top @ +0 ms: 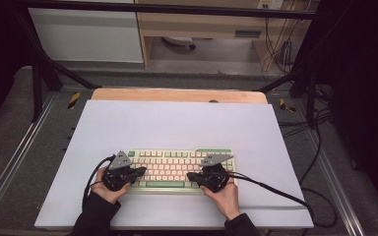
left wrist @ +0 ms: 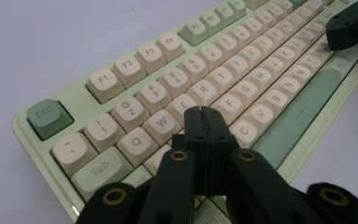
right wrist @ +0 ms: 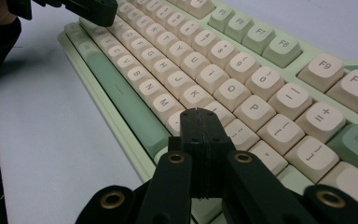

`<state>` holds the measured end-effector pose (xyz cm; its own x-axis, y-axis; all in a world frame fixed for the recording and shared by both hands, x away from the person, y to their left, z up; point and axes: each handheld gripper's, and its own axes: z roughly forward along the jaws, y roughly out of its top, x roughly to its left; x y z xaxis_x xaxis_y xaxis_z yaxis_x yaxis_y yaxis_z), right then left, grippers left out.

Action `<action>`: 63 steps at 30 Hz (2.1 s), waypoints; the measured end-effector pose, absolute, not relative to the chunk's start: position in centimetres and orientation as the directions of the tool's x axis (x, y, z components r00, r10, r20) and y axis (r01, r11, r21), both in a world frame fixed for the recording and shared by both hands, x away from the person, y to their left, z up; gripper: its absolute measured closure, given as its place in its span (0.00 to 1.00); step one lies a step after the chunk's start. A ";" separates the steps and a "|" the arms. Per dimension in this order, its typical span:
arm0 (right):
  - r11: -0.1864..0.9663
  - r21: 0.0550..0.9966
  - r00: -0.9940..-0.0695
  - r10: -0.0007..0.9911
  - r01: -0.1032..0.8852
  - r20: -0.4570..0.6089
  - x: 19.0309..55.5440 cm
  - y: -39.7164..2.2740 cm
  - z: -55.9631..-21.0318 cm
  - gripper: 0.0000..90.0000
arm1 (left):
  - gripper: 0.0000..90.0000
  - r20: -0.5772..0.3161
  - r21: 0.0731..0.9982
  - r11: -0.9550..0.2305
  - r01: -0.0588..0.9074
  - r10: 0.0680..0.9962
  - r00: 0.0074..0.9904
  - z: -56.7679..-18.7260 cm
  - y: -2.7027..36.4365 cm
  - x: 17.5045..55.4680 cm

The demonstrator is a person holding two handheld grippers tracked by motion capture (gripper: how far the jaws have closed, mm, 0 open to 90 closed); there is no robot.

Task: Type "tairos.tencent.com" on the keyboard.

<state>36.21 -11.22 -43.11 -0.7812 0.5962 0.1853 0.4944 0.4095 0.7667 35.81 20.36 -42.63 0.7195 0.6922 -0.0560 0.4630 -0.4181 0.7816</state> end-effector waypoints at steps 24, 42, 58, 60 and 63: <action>0.425 0.759 -0.784 0.594 0.494 0.178 36.3 -11.1 -43.6 1.00 | 1.00 -0.056 0.784 -0.415 0.462 0.694 0.718 -42.5 20.5 35.8; 0.419 0.778 -0.781 0.608 0.468 0.143 36.1 -12.3 -42.0 1.00 | 1.00 -0.053 0.790 -0.414 0.453 0.690 0.722 -42.1 20.3 35.6; 0.410 0.777 -0.775 0.613 0.477 0.152 36.1 -12.9 -41.8 1.00 | 1.00 -0.039 0.788 -0.429 0.441 0.681 0.731 -41.5 18.5 36.0; 0.410 0.778 -0.776 0.612 0.476 0.152 36.1 -13.0 -41.8 1.00 | 1.00 -0.037 0.786 -0.432 0.442 0.681 0.731 -41.5 18.3 36.2; 0.411 0.779 -0.778 0.611 0.473 0.150 36.1 -13.0 -41.8 1.00 | 1.00 -0.036 0.782 -0.437 0.445 0.680 0.732 -41.5 17.8 36.4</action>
